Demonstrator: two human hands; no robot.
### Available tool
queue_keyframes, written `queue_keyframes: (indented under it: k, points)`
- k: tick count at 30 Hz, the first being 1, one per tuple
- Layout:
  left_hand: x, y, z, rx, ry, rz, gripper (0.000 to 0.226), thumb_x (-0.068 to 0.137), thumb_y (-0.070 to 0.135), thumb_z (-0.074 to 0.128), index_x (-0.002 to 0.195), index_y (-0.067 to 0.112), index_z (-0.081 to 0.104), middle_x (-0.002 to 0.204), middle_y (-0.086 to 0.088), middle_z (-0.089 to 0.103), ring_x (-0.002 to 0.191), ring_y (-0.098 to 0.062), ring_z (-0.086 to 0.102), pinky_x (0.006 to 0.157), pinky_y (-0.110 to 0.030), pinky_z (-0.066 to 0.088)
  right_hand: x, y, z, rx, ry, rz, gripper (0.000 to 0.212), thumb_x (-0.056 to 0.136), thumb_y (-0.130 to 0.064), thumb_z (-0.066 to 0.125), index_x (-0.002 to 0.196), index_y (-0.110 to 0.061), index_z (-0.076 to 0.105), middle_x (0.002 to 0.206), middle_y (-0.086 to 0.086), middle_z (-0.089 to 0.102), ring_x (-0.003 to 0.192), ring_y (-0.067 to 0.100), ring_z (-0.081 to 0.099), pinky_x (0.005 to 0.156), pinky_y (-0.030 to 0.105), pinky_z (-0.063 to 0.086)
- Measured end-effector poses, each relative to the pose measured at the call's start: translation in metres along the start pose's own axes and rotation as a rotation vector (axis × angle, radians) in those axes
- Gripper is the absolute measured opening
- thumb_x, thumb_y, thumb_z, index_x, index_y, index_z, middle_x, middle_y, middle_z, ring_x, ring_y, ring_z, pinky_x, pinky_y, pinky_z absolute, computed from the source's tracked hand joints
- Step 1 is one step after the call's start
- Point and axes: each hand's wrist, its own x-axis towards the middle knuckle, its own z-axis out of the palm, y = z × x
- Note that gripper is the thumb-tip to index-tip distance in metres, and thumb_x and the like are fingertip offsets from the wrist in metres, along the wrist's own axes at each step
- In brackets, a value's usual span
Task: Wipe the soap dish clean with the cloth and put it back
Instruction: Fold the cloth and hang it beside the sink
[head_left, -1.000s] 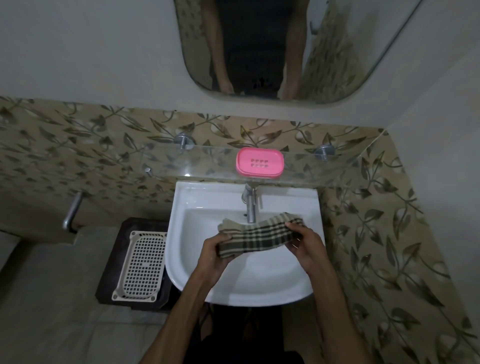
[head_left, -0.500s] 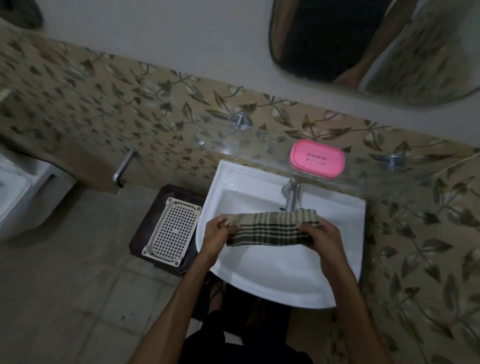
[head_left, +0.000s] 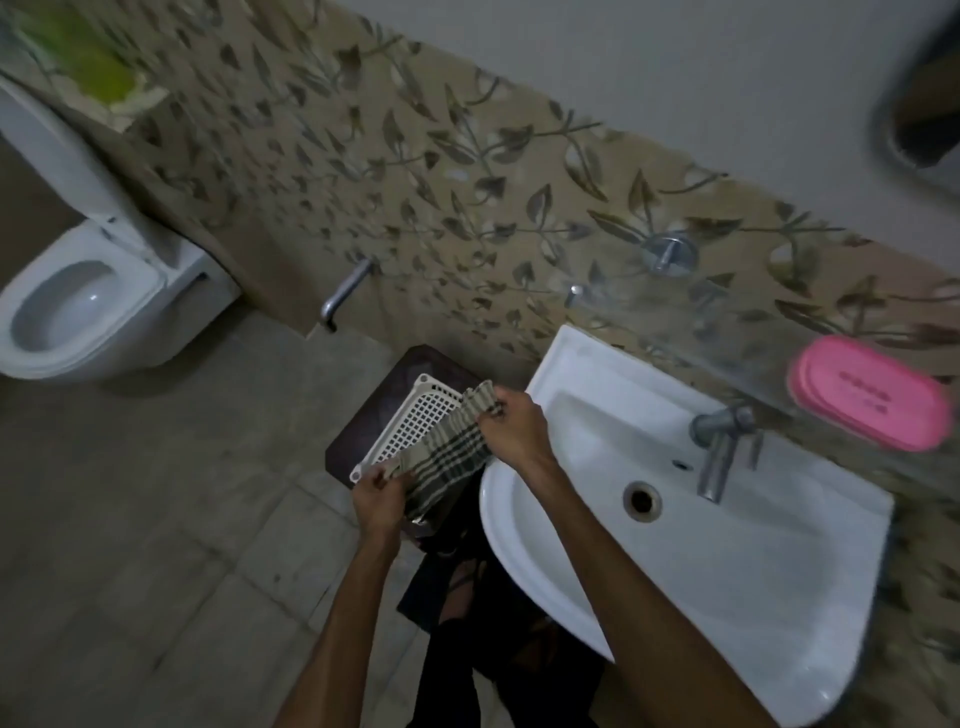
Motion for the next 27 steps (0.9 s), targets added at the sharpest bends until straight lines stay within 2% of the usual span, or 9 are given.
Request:
queue_keyframes:
  k: [3, 7, 11, 15, 17, 19, 23, 25, 27]
  points:
    - [0.048, -0.029, -0.007, 0.043, 0.034, -0.045, 0.019, 0.077, 0.000, 0.074, 0.096, 0.002, 0.072, 0.090, -0.016, 0.074, 0.086, -0.035, 0.072, 0.080, -0.051, 0.061, 0.039, -0.003, 0.039, -0.099, -0.047, 0.017, 0.014, 0.087, -0.014, 0.060, 0.096, -0.010, 0.071, 0.102, 0.012, 0.074, 0.100, 0.034, 0.067, 0.078, 0.031, 0.047]
    - [0.101, -0.068, -0.008, 0.125, 0.066, -0.066, 0.020, 0.079, 0.002, 0.074, 0.098, 0.005, 0.070, 0.086, -0.016, 0.074, 0.086, -0.039, 0.073, 0.078, -0.054, 0.061, 0.094, 0.010, 0.082, -0.188, -0.126, 0.071, 0.018, 0.091, -0.016, 0.064, 0.101, -0.005, 0.074, 0.103, 0.018, 0.074, 0.098, 0.036, 0.067, 0.084, 0.036, 0.053]
    - [0.141, -0.091, -0.002, 0.156, 0.072, -0.051, 0.030, 0.078, 0.008, 0.073, 0.107, 0.005, 0.071, 0.096, -0.013, 0.074, 0.094, -0.035, 0.071, 0.087, -0.045, 0.057, 0.150, 0.027, 0.120, -0.250, -0.194, 0.101, 0.018, 0.088, -0.014, 0.065, 0.095, -0.001, 0.075, 0.083, 0.013, 0.067, 0.078, 0.026, 0.061, 0.068, 0.030, 0.043]
    - [0.161, -0.098, 0.006, 0.242, 0.028, -0.045, 0.038, 0.074, 0.016, 0.067, 0.111, 0.011, 0.066, 0.094, -0.011, 0.072, 0.096, -0.036, 0.069, 0.086, -0.041, 0.054, 0.194, 0.045, 0.146, -0.361, -0.190, 0.106, 0.007, 0.085, -0.018, 0.066, 0.084, -0.013, 0.070, 0.084, 0.009, 0.066, 0.085, 0.029, 0.065, 0.073, 0.033, 0.048]
    - [0.167, -0.100, 0.010, 0.382, -0.011, 0.018, 0.046, 0.072, 0.011, 0.066, 0.118, 0.010, 0.062, 0.103, -0.016, 0.071, 0.097, -0.039, 0.068, 0.085, -0.043, 0.053, 0.208, 0.055, 0.156, -0.453, -0.193, 0.110, 0.020, 0.089, -0.020, 0.066, 0.106, -0.012, 0.074, 0.109, 0.015, 0.072, 0.107, 0.033, 0.067, 0.091, 0.038, 0.054]
    - [0.173, -0.106, 0.012, 0.553, -0.016, 0.149, 0.052, 0.071, 0.002, 0.069, 0.122, 0.004, 0.060, 0.117, -0.021, 0.064, 0.102, -0.042, 0.065, 0.083, -0.045, 0.052, 0.213, 0.062, 0.164, -0.586, -0.154, 0.071, 0.035, 0.094, -0.022, 0.065, 0.127, -0.009, 0.067, 0.131, 0.018, 0.067, 0.126, 0.038, 0.062, 0.103, 0.043, 0.051]
    - [0.183, -0.119, 0.016, 0.867, -0.086, 0.423, 0.053, 0.064, -0.003, 0.068, 0.117, 0.004, 0.066, 0.120, -0.019, 0.059, 0.103, -0.040, 0.059, 0.080, -0.044, 0.056, 0.203, 0.069, 0.182, -0.743, -0.097, 0.006, 0.025, 0.092, -0.013, 0.062, 0.116, -0.006, 0.068, 0.124, 0.019, 0.069, 0.119, 0.039, 0.066, 0.096, 0.045, 0.055]
    - [0.184, -0.122, 0.025, 1.055, -0.214, 0.554, 0.056, 0.063, -0.002, 0.067, 0.119, 0.004, 0.067, 0.125, -0.020, 0.060, 0.111, -0.042, 0.060, 0.090, -0.048, 0.055, 0.195, 0.075, 0.192, -0.832, -0.191, -0.045, 0.025, 0.094, -0.010, 0.060, 0.117, -0.008, 0.069, 0.124, 0.015, 0.069, 0.120, 0.034, 0.066, 0.096, 0.043, 0.055]
    - [0.182, -0.121, 0.035, 1.283, -0.354, 0.619, 0.066, 0.075, 0.011, 0.063, 0.140, 0.006, 0.055, 0.152, -0.022, 0.044, 0.141, -0.043, 0.040, 0.116, -0.054, 0.036, 0.191, 0.090, 0.205, -0.884, -0.312, -0.107, 0.033, 0.094, -0.014, 0.060, 0.127, -0.008, 0.062, 0.134, 0.014, 0.064, 0.130, 0.033, 0.060, 0.104, 0.044, 0.050]
